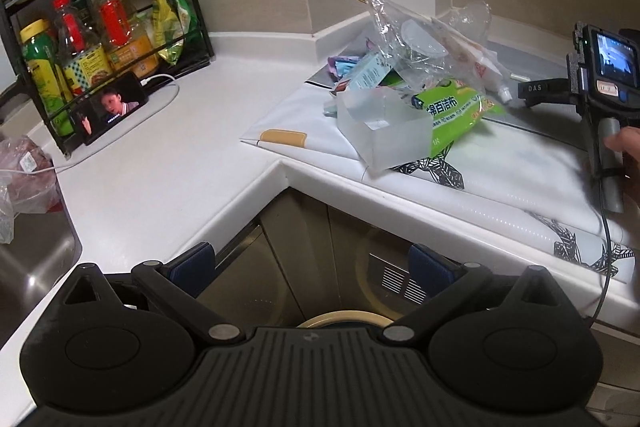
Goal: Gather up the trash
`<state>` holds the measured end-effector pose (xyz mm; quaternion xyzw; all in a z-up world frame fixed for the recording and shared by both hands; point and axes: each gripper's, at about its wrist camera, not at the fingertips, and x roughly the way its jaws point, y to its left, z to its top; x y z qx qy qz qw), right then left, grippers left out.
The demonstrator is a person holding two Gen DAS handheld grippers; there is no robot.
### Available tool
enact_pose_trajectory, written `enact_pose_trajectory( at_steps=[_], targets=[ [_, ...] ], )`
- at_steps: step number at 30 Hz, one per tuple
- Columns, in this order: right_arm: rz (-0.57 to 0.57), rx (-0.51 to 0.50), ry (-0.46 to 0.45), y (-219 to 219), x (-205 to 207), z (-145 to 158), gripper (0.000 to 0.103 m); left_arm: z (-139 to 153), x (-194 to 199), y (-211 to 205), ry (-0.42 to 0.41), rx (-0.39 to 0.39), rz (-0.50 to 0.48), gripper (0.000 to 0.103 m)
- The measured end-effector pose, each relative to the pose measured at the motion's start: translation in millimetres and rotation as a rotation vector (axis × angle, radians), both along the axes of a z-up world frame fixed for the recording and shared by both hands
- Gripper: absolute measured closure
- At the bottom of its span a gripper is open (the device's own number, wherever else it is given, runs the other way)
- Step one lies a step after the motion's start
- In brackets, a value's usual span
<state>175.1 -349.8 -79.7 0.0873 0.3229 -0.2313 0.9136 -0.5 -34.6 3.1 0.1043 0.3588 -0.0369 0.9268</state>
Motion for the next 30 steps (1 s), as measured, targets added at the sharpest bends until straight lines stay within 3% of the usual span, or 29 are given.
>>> enact_pose_trajectory(
  at_steps=[9, 14, 21, 25, 30],
  targets=[
    [-0.001, -0.001, 0.001, -3, -1, 1, 0.0, -4, 3, -1, -0.042, 0.012, -0.007, 0.0],
    [0.022, 0.014, 0.003, 1, -21, 8, 0.0, -10, 5, 1, 0.014, 0.033, -0.01, 0.0],
    [0.126, -0.009, -0.202, 39, -111, 54, 0.0, -13, -6, 4, 0.009, 0.019, -0.049, 0.0],
    [0.189, -0.01, -0.254, 63, -165, 67, 0.0, -12, -13, 9, 0.004, -0.004, -0.031, 0.0],
    [0.225, 0.081, -0.281, 86, -218, 64, 0.0, -11, -20, 15, -0.006, -0.014, -0.011, 0.0]
  ],
)
